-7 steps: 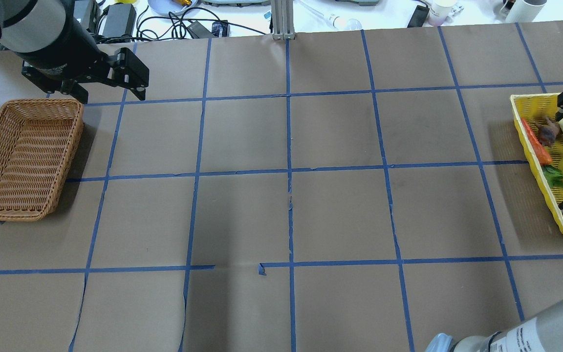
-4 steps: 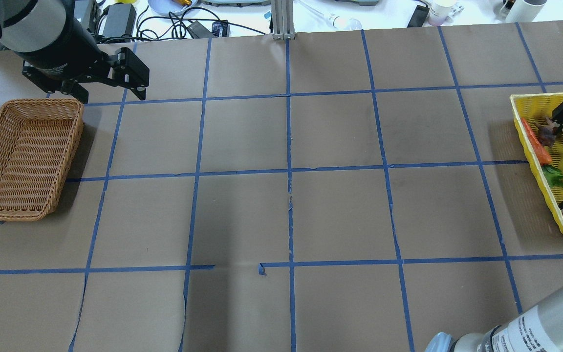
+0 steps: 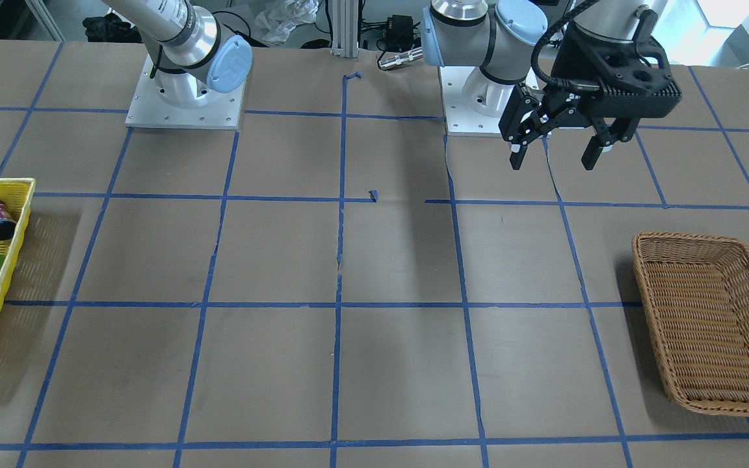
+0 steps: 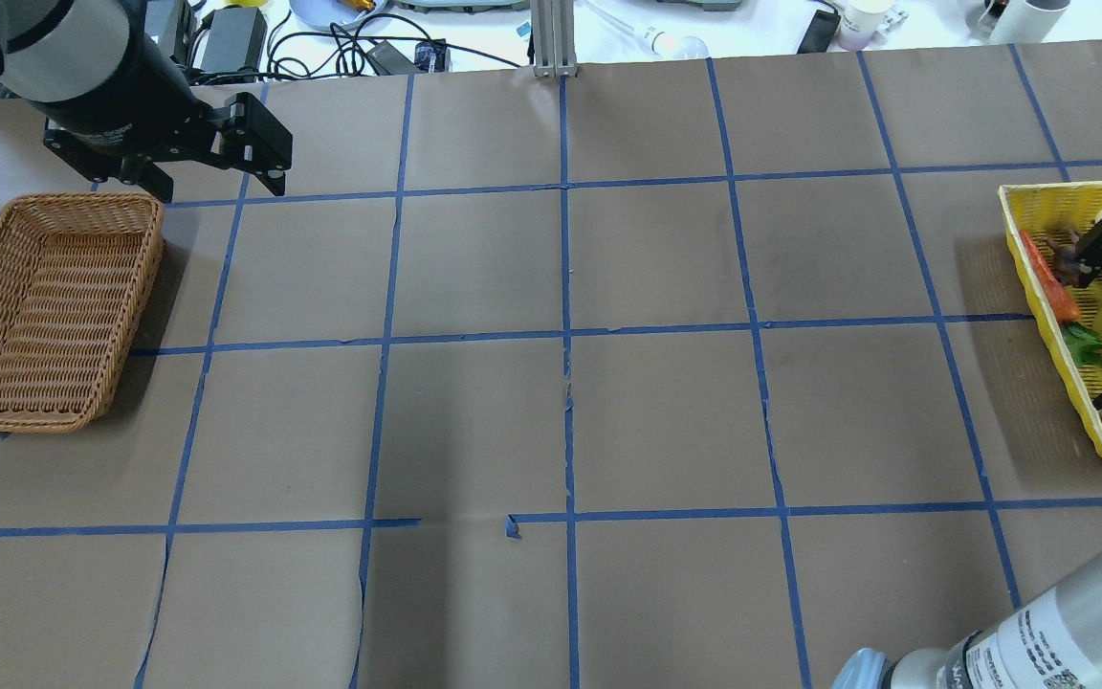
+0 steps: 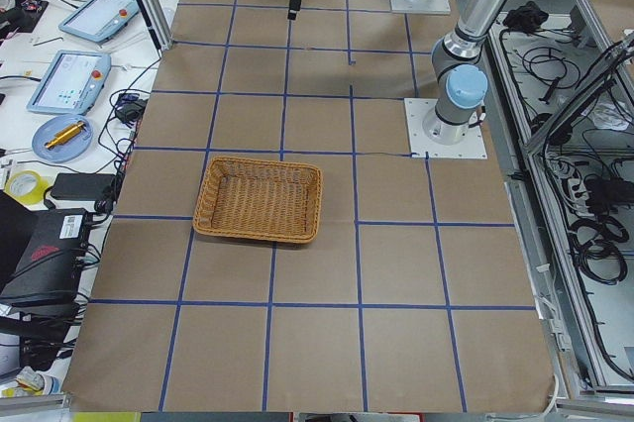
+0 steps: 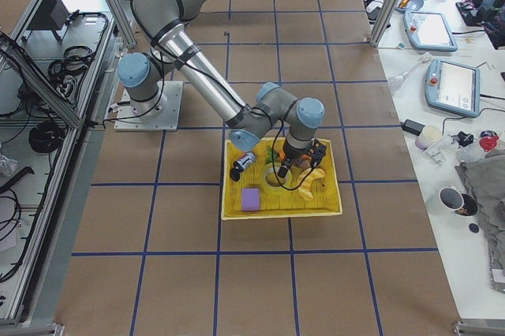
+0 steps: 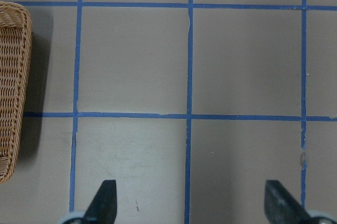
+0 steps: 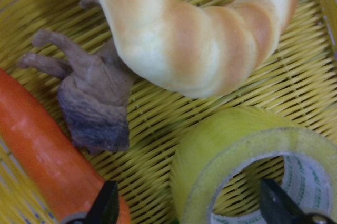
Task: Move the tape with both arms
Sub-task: 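Reach the right gripper down into the yellow crate over the tape roll, then close the right gripper on the yellow tape roll's rim, then carry the tape roll with the right gripper to the table center, then set the tape roll down, open and lift the right gripper, then reach the left gripper to the tape roll while the right arm withdraws, then grasp the tape roll rim with the left gripper and lift, then carry the tape roll with the left gripper into the wicker basket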
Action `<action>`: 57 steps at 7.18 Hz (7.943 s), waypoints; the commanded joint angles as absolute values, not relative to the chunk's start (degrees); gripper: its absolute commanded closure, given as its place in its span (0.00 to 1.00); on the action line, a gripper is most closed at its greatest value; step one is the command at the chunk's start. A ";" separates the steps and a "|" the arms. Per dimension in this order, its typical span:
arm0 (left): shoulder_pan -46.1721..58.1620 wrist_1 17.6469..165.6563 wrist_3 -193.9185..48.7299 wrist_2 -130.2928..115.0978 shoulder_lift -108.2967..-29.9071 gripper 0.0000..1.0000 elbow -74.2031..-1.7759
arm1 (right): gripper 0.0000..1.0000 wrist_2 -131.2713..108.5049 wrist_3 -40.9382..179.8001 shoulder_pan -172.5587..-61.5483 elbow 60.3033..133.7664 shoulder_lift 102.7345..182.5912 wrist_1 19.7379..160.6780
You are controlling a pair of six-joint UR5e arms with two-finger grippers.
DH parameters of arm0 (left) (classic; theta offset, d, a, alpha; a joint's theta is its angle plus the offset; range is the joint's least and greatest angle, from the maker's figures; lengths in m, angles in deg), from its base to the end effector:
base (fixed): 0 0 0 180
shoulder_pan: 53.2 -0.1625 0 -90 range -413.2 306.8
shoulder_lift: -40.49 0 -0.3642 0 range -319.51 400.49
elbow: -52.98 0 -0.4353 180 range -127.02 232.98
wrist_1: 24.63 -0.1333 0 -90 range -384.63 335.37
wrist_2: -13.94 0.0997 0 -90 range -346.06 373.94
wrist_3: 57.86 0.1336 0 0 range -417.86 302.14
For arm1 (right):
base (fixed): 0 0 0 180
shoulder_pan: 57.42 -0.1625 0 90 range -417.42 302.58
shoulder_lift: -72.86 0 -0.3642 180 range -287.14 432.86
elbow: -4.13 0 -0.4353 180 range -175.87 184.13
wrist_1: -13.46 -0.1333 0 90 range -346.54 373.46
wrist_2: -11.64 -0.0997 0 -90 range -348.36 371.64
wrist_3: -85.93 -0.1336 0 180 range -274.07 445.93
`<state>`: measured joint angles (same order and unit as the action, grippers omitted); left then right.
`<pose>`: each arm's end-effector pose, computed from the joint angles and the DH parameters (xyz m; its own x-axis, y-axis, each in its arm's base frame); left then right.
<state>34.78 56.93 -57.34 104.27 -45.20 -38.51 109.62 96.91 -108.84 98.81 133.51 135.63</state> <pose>-0.1137 -0.5356 0.4355 -0.9996 -0.0275 -0.0074 -0.0255 0.9804 -0.1952 -0.3060 -0.5677 0.1009 -0.8815 0.4540 0.1300 0.4639 0.8840 0.0583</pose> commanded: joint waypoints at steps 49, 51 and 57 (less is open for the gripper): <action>36.15 54.45 -60.23 102.26 -70.79 1.00 -28.86 | 0.00 100.85 87.78 -144.87 98.70 166.02 103.64; 20.97 57.44 -39.83 102.87 -70.25 1.00 -27.89 | 0.00 100.94 87.69 -145.05 98.70 166.02 103.64; -2.46 44.74 -8.50 102.55 -80.59 1.00 -28.23 | 0.00 101.37 87.87 -145.66 98.96 166.11 103.55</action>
